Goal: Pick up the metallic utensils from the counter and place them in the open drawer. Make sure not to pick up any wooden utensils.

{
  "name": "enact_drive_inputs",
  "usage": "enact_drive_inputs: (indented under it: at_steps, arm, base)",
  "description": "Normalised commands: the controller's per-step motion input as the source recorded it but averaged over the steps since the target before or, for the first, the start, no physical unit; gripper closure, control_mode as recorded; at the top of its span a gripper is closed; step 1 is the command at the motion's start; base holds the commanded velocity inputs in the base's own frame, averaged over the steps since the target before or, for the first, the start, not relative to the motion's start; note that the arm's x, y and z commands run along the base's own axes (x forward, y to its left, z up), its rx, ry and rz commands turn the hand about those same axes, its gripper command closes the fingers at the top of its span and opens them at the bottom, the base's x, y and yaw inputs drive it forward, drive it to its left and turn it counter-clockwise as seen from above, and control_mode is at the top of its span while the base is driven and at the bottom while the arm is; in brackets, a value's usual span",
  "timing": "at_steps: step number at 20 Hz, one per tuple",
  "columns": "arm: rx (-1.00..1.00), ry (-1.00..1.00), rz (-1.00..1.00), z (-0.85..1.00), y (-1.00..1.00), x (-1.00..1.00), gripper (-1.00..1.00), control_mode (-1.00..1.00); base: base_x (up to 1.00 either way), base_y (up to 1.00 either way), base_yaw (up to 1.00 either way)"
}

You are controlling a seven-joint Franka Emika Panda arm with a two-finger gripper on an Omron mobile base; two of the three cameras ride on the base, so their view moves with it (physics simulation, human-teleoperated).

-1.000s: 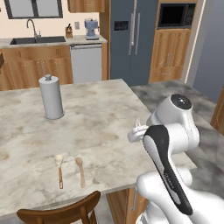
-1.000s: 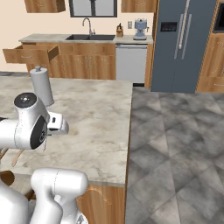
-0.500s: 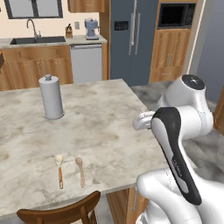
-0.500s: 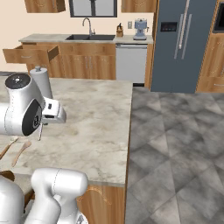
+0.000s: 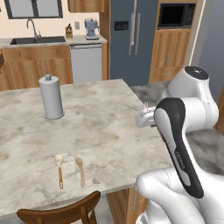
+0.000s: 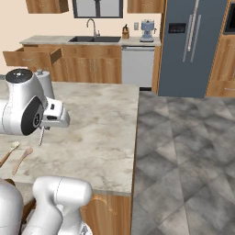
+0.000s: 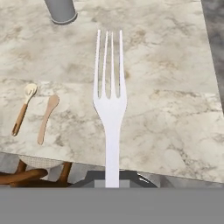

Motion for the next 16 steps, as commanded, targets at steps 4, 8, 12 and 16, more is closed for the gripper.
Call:
enact_drive_inputs:
  at_steps: [4,8,12,16]
  arm:
    - [0.00,0.00,-0.01,0.00,-0.03,-0.02,1.00,1.00]
    - [0.00,0.00,0.00,0.00,0.00,0.00,1.00,1.00]
    - [0.00,0.00,0.00,0.00,0.00,0.00,1.00,1.00]
    - [0.00,0.00,0.00,0.00,0.00,0.00,1.00,1.00]
  base:
    - [-0.07,-0.24,0.00]
    - [-0.01,-0.92,0.00]
    - [0.00,-1.00,0.00]
    - [0.00,-1.00,0.05]
